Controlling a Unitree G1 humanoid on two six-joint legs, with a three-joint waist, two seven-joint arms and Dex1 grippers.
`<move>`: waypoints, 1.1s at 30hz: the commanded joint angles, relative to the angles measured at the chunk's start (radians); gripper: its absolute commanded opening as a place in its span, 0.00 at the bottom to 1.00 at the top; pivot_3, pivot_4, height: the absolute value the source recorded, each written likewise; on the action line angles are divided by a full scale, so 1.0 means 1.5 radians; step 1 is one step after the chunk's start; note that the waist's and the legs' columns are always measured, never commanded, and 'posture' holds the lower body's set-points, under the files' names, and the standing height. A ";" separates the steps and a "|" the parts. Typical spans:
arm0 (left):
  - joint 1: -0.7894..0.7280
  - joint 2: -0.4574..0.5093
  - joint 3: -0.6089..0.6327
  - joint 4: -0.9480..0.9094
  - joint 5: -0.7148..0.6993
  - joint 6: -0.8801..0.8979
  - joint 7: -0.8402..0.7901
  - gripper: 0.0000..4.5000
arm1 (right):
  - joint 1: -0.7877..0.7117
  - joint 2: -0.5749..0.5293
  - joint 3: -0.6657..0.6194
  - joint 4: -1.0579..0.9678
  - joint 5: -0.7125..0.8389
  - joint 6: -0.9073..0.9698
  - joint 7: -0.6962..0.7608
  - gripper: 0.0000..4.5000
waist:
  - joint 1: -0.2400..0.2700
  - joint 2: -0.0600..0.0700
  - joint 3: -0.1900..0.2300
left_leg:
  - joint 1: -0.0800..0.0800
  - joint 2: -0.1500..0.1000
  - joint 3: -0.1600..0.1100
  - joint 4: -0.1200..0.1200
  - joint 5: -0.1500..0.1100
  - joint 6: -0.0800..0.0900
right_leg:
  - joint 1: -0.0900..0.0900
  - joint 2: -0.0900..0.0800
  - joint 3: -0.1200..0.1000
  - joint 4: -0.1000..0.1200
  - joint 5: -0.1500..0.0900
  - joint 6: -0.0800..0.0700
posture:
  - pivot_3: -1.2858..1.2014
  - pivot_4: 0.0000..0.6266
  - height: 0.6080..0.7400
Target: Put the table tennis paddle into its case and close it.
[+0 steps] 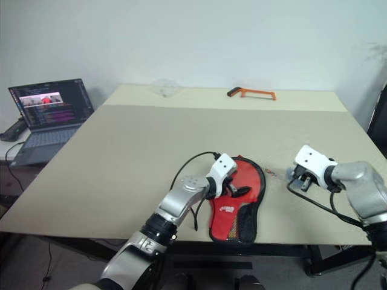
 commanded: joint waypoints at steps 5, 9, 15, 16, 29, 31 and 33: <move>0.019 -0.004 -0.022 0.088 0.013 0.016 -0.015 1.00 | 0.127 -0.126 -0.065 -0.171 0.099 -0.032 0.181 0.05 | -0.003 -0.001 0.000 | 0.002 -0.005 -0.001 -0.001 -0.002 -0.004 | 0.004 -0.006 -0.001 -0.003 -0.001 0.002 | 0.52 0.24 1.00; 0.015 -0.007 -0.027 0.096 0.017 0.013 -0.019 1.00 | 0.210 -0.146 -0.073 -0.255 0.137 -0.032 0.223 0.05 | -0.001 -0.002 -0.001 | 0.002 -0.010 -0.002 -0.003 -0.003 -0.003 | 0.006 -0.011 -0.002 -0.008 -0.003 0.004 | 0.52 0.24 1.00; 0.008 -0.007 -0.031 0.105 0.021 0.014 -0.022 1.00 | 0.310 -0.145 -0.071 -0.363 0.175 -0.041 0.246 0.05 | 0.005 -0.003 -0.002 | 0.002 -0.010 -0.002 -0.006 -0.003 -0.003 | 0.007 -0.012 -0.003 -0.011 -0.003 0.005 | 0.52 0.24 1.00; 0.006 -0.006 -0.033 0.108 0.023 0.014 -0.024 1.00 | 0.328 -0.145 -0.072 -0.386 0.186 -0.041 0.251 0.05 | 0.006 -0.003 -0.002 | 0.002 -0.011 -0.002 -0.006 -0.003 -0.003 | 0.007 -0.012 -0.003 -0.011 -0.003 0.005 | 0.52 0.24 1.00; -0.002 -0.001 -0.026 0.104 0.019 0.009 -0.039 1.00 | 0.373 -0.126 -0.057 -0.442 0.201 -0.020 0.203 0.05 | 0.006 -0.011 -0.007 | 0.002 -0.011 -0.003 -0.007 -0.004 -0.004 | 0.007 -0.012 -0.004 -0.012 -0.004 0.005 | 0.52 0.24 1.00; -0.003 0.001 -0.018 0.094 0.012 -0.008 -0.045 1.00 | 0.314 -0.121 -0.080 -0.375 0.201 -0.016 0.192 0.05 | 0.005 -0.011 -0.007 | 0.002 -0.011 -0.003 -0.007 -0.004 -0.004 | 0.007 -0.012 -0.004 -0.012 -0.004 0.005 | 0.52 0.24 1.00; -0.003 0.004 -0.012 0.087 0.008 -0.025 -0.052 1.00 | 0.269 -0.115 -0.087 -0.328 0.197 -0.015 0.184 0.05 | 0.004 -0.011 -0.006 | 0.002 -0.011 -0.003 -0.007 -0.004 -0.004 | 0.007 -0.012 -0.003 -0.011 -0.004 0.005 | 0.52 0.24 1.00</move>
